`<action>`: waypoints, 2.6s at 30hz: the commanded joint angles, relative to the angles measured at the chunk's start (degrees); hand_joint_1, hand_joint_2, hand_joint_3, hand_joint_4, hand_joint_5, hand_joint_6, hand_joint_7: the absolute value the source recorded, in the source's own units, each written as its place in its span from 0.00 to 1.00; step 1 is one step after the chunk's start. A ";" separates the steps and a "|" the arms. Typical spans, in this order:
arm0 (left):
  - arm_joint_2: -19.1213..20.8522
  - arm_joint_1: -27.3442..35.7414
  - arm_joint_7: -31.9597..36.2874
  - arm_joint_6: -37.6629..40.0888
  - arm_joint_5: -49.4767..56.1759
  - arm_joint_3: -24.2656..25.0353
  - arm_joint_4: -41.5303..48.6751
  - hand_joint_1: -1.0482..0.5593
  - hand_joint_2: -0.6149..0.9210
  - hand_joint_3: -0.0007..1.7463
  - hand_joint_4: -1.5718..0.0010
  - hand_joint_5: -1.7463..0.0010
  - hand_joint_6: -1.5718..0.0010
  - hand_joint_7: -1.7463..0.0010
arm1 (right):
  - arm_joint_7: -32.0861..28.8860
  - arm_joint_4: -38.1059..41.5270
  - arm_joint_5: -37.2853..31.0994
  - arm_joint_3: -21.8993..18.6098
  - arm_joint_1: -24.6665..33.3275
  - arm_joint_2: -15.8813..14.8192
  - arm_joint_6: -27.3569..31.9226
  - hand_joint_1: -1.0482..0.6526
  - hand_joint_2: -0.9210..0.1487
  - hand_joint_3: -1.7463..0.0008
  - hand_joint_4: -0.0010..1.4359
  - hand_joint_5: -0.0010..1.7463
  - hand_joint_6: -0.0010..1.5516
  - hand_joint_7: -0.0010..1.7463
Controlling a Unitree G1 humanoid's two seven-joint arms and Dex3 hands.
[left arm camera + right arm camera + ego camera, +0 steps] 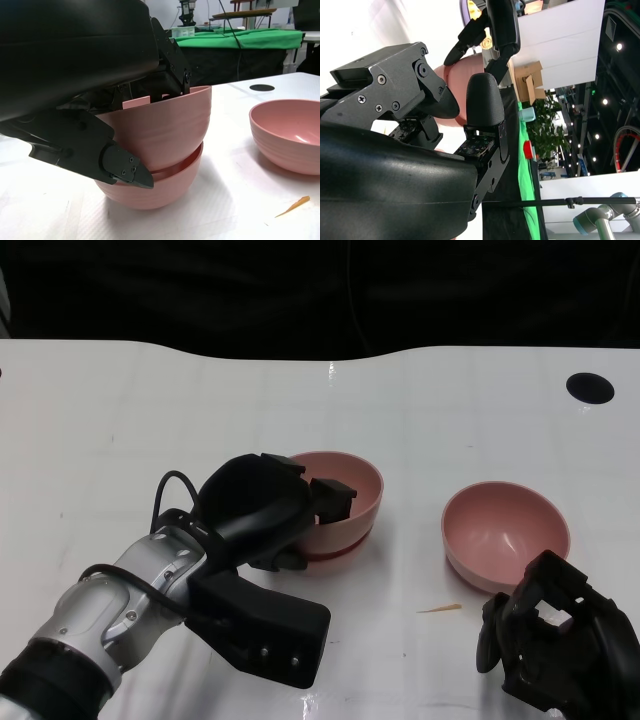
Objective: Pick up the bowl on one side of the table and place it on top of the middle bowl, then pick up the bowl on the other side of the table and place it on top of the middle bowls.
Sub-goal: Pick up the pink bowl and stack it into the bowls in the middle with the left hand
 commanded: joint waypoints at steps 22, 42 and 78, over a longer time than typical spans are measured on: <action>0.29 -0.48 0.89 -0.05 0.03 -0.04 3.02 0.56 1.00 0.00 0.61 0.00 0.52 0.31 | 0.63 -0.49 0.68 -0.29 0.52 -0.64 0.26 0.63 0.27 0.29 0.64 1.00 0.41 0.97; -0.59 -2.08 3.57 -1.09 0.29 -0.71 8.33 0.55 0.99 0.00 0.61 0.00 0.56 0.24 | 0.15 -0.81 0.12 -0.28 0.69 -0.73 0.36 0.62 0.27 0.29 0.65 1.00 0.40 0.98; -1.94 -4.87 9.91 -1.39 1.81 -3.06 14.84 0.57 0.99 0.00 0.62 0.00 0.60 0.16 | 1.59 0.58 1.35 -0.70 0.08 -0.77 -0.45 0.62 0.28 0.29 0.65 1.00 0.40 0.98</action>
